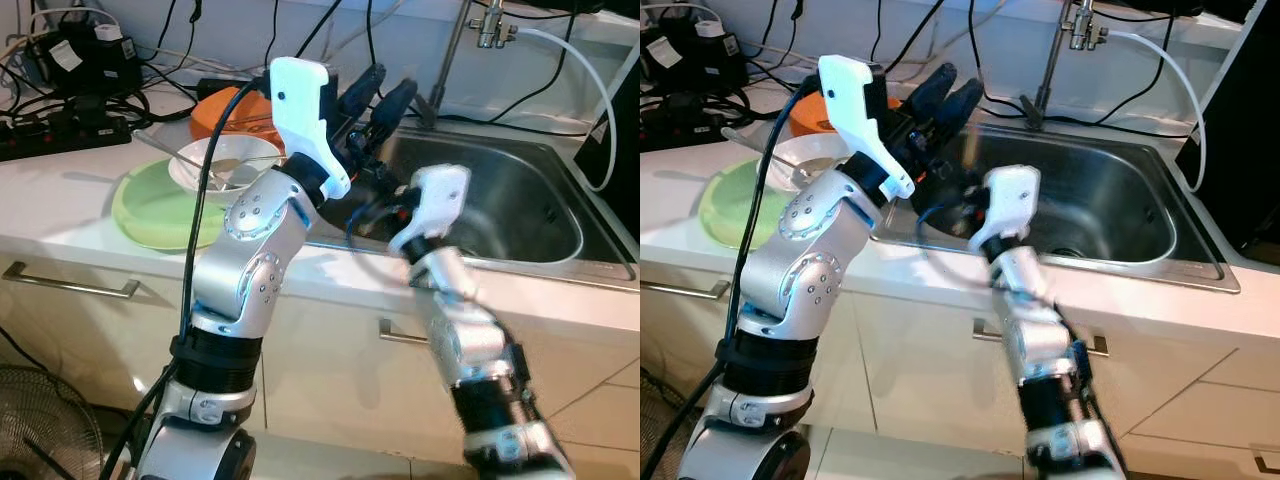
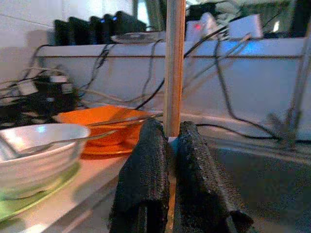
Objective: Kitchen organization
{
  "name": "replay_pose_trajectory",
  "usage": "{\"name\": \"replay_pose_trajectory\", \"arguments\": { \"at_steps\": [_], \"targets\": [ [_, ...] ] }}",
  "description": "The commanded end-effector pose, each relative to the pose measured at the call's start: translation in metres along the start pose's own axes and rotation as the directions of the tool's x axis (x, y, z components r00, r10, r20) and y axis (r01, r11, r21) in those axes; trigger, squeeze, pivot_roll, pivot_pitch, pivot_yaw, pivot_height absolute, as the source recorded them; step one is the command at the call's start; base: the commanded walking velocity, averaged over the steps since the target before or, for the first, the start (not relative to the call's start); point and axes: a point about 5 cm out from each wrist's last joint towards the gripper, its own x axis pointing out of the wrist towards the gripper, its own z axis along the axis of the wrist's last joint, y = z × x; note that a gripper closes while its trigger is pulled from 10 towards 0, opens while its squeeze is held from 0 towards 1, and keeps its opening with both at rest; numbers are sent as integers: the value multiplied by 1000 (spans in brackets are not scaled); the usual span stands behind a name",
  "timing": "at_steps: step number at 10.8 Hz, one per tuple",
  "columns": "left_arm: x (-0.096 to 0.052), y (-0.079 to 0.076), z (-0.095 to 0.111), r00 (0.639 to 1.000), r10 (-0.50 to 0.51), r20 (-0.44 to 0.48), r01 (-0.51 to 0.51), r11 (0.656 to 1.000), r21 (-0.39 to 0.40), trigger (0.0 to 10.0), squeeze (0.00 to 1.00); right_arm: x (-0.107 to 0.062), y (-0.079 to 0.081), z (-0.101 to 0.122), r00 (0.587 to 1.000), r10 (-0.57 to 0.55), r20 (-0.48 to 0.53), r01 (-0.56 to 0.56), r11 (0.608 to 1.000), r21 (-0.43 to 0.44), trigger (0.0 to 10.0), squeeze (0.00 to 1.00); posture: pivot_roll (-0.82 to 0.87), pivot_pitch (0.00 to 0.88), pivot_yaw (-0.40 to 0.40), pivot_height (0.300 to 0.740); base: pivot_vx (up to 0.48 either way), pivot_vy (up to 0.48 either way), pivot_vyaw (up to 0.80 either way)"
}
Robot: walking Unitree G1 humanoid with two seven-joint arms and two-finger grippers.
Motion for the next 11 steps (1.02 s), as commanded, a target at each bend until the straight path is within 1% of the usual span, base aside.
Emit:
{"name": "replay_pose_trajectory", "arguments": {
  "at_steps": [1, 2, 3, 4, 5, 6, 7, 8, 10, 11],
  "targets": [
    [-3, 0, 1, 1000, -5, 15, 5, 1000, -8, 10000, 0, 3, -10, 0, 999, -45, 0, 45, 999, -20, 0, 0, 213, 0, -56, 740, 0, 0, 0],
    [-6, 3, 0, 1000, 6, 16, -6, 1000, -14, 10000, 0, 6, -16, -2, 997, -75, -11, 75, 997, -34, 0, 0, 212, 0, -58, 740, 0, 0, 0],
    [-10, 6, -2, 1000, 24, 4, -24, 1000, -9, 10000, 0, 9, -23, -4, 993, -113, -26, 112, 993, -44, 2392, 0, 216, 0, -59, 740, 0, 0, 0],
    [-22, 20, -18, 992, 111, -67, -106, 992, 61, 10000, 0, 15, -43, -14, 971, -221, -89, 212, 972, -102, 10000, 0, 222, 0, -63, 740, 0, 0, 0],
    [-30, 29, -29, 977, 176, -121, -167, 983, 81, 10000, 0, 17, -55, -19, 957, -257, -134, 239, 961, -140, 10000, 0, 221, 0, -63, 740, 0, 0, 0],
    [-39, 31, -43, 962, 193, -191, -171, 977, 127, 10000, 0, 22, -64, -18, 952, -270, -147, 248, 957, -153, 10000, 0, 223, 0, -67, 740, 0, 0, 0],
    [-45, 32, -54, 953, 193, -234, -161, 976, 148, 10000, 0, 24, -68, -17, 949, -275, -154, 251, 955, -162, 10000, 0, 226, 0, -69, 740, 0, 0, 0],
    [-55, 32, -74, 936, 195, -294, -152, 975, 163, 10000, 0, 28, -71, -20, 945, -274, -177, 245, 955, -169, 10000, 0, 225, 0, -69, 740, 0, 0, 0],
    [-68, 28, -100, 910, 193, -367, -131, 973, 189, 10000, 0, 27, -69, -31, 937, -262, -229, 225, 958, -177, 10000, 0, 232, 0, -74, 740, 0, 0, 0],
    [-74, 27, -111, 895, 189, -405, -108, 971, 214, 10000, 0, 25, -67, -37, 933, -255, -255, 220, 963, -158, 10000, 0, 232, 0, -74, 740, 0, 0, 0]
  ]
}}
